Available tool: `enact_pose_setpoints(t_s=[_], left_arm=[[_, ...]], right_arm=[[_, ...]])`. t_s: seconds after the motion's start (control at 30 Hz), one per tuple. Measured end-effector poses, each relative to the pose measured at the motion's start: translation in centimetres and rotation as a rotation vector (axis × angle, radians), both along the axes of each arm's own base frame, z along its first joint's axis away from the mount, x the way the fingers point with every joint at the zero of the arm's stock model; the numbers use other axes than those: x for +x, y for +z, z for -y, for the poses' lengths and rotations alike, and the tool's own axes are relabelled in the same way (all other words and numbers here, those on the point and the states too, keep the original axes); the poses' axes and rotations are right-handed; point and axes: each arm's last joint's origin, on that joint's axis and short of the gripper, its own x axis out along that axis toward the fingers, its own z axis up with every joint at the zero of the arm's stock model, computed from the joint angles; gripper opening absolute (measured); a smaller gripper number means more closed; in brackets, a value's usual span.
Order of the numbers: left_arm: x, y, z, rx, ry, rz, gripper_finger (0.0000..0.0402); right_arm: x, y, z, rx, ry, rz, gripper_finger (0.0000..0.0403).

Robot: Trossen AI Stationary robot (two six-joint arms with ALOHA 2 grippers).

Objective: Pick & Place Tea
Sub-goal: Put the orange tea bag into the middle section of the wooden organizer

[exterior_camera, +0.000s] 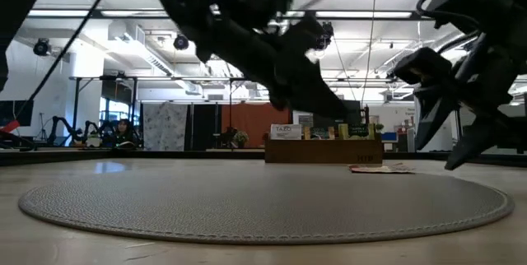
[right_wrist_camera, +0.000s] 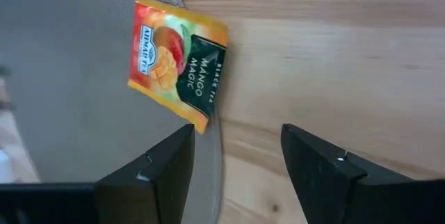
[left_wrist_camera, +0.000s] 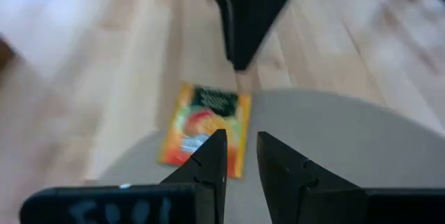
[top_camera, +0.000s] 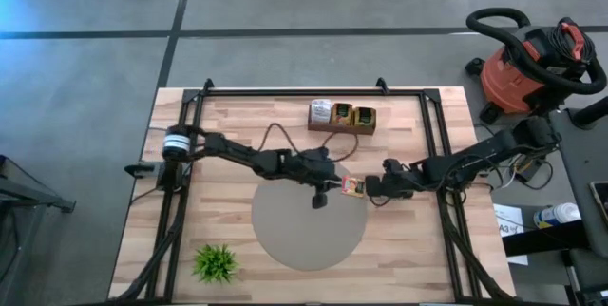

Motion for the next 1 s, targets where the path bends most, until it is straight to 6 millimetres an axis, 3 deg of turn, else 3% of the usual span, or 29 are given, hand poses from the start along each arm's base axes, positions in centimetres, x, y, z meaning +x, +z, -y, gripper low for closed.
enact_pose_setpoints(t_s=[0.17, 0.43, 0.67, 1.0], left_arm=[[1.8, -1.9, 0.1, -0.025, -0.056, -0.098, 0.0074], [3.6, -3.3, 0.1, -0.019, -0.075, -0.138, 0.0074], [4.0, -4.8, 0.1, -0.027, -0.076, -0.163, 0.0074], [4.2, -4.8, 0.0, -0.03, -0.071, -0.141, 0.0074]], right_arm=[[-0.4, -1.1, 0.2, 0.02, -0.033, 0.074, 0.0212], [-0.3, -1.3, 0.4, 0.01, -0.043, 0.1, 0.0212], [-0.2, -1.6, 0.4, 0.004, -0.045, 0.082, 0.0211], [0.0, -1.6, 0.9, -0.043, -0.033, 0.094, 0.0199]])
